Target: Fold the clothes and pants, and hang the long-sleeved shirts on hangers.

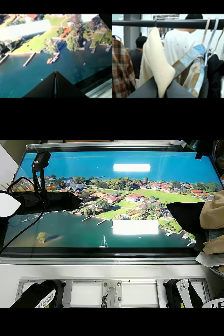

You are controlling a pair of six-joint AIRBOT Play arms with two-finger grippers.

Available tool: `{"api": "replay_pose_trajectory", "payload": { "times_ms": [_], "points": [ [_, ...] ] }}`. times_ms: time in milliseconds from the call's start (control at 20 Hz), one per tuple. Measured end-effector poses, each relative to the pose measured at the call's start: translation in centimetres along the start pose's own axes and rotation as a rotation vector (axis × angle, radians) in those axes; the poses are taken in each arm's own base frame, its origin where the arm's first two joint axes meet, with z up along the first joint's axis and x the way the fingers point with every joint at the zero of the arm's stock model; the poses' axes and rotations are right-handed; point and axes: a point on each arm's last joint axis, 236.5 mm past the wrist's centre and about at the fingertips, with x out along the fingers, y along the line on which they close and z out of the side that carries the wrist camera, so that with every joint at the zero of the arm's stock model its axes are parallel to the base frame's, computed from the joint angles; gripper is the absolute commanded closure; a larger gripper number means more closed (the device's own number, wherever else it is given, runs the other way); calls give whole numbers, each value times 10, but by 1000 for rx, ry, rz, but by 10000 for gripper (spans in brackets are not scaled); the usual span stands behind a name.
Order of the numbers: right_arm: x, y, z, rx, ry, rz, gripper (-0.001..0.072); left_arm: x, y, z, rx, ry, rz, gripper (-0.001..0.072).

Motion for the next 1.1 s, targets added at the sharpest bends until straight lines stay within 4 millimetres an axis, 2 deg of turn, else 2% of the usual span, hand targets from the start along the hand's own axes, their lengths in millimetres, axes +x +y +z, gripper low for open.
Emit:
{"api": "replay_pose_trajectory", "payload": {
  "times_ms": [400, 550, 1100],
  "points": [
    [0, -4, 6, -3, -24, -18, 698, 0, 0, 0, 0, 0, 0, 690],
    [4, -7, 2, -1, -21, -23, 699, 0, 0, 0, 0, 1, 0, 690],
    [42, -30, -26, 0, 3, -69, 699, 0, 0, 0, -2, 1, 0, 689]
  ]
}}
